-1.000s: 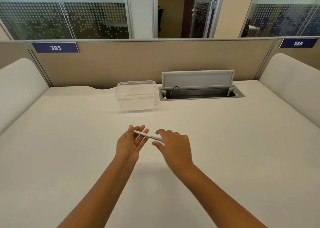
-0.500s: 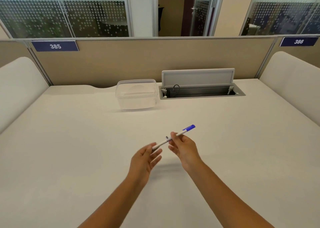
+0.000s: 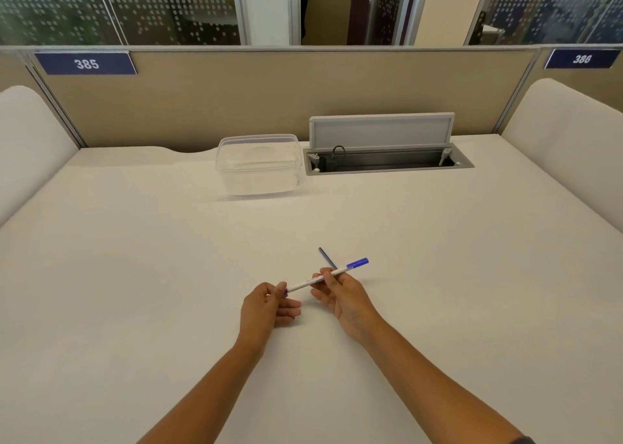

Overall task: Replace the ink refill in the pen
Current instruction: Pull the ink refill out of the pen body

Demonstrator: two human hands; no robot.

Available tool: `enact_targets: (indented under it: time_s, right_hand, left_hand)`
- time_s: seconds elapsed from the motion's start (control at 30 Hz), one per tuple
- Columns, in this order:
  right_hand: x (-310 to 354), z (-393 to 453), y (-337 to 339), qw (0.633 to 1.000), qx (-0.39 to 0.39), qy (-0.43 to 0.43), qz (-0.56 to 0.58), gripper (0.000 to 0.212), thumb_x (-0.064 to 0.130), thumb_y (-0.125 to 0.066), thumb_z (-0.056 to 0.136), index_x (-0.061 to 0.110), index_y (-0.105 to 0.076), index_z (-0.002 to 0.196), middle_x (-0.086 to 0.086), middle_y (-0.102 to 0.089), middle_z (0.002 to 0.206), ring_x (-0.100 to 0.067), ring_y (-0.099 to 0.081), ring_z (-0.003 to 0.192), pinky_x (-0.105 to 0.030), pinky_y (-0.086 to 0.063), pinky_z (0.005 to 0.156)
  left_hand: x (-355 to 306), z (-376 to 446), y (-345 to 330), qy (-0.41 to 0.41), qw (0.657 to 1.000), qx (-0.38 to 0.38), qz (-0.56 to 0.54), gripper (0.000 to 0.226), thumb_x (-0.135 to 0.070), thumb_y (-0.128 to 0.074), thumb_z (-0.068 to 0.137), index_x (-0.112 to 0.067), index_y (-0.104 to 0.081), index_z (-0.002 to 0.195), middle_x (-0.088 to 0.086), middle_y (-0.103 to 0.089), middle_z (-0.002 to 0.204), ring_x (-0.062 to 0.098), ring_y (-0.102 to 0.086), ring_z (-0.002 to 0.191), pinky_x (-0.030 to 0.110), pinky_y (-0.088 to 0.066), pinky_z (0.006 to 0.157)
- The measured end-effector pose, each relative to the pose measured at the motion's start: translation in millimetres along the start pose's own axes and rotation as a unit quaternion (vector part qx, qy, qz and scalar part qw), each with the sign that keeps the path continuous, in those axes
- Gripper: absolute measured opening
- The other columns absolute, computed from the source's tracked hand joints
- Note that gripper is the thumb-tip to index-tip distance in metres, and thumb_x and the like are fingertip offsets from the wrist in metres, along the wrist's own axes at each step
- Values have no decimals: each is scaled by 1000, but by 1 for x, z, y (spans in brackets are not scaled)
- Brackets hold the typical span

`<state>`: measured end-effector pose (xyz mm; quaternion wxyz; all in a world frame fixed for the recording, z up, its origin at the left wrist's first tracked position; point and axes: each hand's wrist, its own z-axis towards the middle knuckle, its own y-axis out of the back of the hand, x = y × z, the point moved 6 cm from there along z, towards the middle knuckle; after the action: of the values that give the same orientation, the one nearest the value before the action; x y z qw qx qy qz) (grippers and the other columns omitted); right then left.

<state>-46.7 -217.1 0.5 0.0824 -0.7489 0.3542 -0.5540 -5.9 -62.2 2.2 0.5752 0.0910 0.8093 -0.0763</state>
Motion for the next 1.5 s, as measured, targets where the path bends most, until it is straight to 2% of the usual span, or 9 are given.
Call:
enact_targets:
  time_s: [0.07, 0.2, 0.3, 0.43, 0.53, 0.7, 1.03, 1.27, 1.5]
  right_hand:
    - [0, 0, 3, 999, 14, 4, 36, 12, 7, -46, 94, 7, -58, 98, -7, -66, 92, -11, -69, 81, -23, -58, 70]
    - [-1, 0, 6, 998, 27, 6, 54, 14, 3, -43, 95, 6, -55, 102, -9, -64, 95, -17, -65, 92, -23, -59, 72]
    - [-2, 1, 4, 1000, 25, 3, 18, 14, 3, -43, 95, 6, -54, 104, -10, -64, 95, -18, -64, 92, -23, -59, 72]
    - [-3, 2, 4, 1000, 24, 3, 12, 12, 3, -43, 95, 4, -52, 103, -11, -65, 93, -16, -67, 87, -23, -59, 72]
    - [-3, 3, 6, 999, 20, 4, 26, 12, 4, -44, 95, 3, -51, 105, -11, -65, 94, -18, -66, 90, -23, -59, 72]
    - [-2, 3, 6, 999, 19, 8, 28, 10, 4, -45, 95, 5, -52, 101, -12, -65, 94, -19, -66, 91, -24, -59, 72]
    - [-1, 2, 3, 999, 10, 25, -41, 8, 9, -48, 94, 7, -55, 90, -10, -66, 88, -14, -68, 82, -22, -58, 70]
    - [-2, 1, 4, 999, 14, 32, -21, 8, 10, -48, 94, 6, -55, 90, -10, -66, 88, -13, -69, 80, -23, -58, 71]
    - [-2, 4, 10, 999, -3, 28, 20, 8, 6, -46, 94, 7, -51, 101, -12, -65, 92, -15, -69, 83, -24, -59, 71]
  left_hand:
    - [0, 1, -2, 4, 1000, 5, 4, 31, -32, -50, 93, -5, -57, 79, 9, -74, 63, 21, -69, 53, 25, -56, 47]
    - [-1, 0, -4, -23, 999, 23, 44, 14, -21, -60, 87, -15, -53, 98, 3, -74, 83, 18, -70, 59, 26, -57, 52]
    - [2, 0, -1, -30, 998, 12, 54, 4, -5, -57, 87, -9, -56, 87, 5, -73, 76, 15, -67, 56, 25, -58, 53]
    - [2, -2, 2, -42, 998, 7, 48, 21, -18, -53, 92, -5, -58, 77, 5, -69, 56, 15, -64, 47, 21, -52, 45]
    - [1, -2, 0, -29, 999, 15, 25, 33, -29, -45, 95, -6, -61, 77, 9, -70, 60, 19, -64, 47, 24, -54, 45]
    - [3, -1, 0, -36, 996, 28, 71, 2, -11, -56, 89, -12, -55, 87, 7, -71, 71, 16, -67, 54, 25, -56, 50]
    - [-1, -6, -3, -63, 993, 49, 86, 12, -14, -52, 92, -9, -55, 82, 6, -67, 58, 18, -63, 49, 27, -55, 49]
    - [-1, -3, -4, -23, 996, 28, 80, 39, -34, -46, 94, -8, -57, 67, 7, -65, 47, 19, -59, 38, 22, -48, 38]
    - [-3, -3, -6, -30, 992, 36, 117, 13, -20, -56, 90, -14, -52, 79, 3, -69, 59, 16, -59, 41, 25, -51, 40]
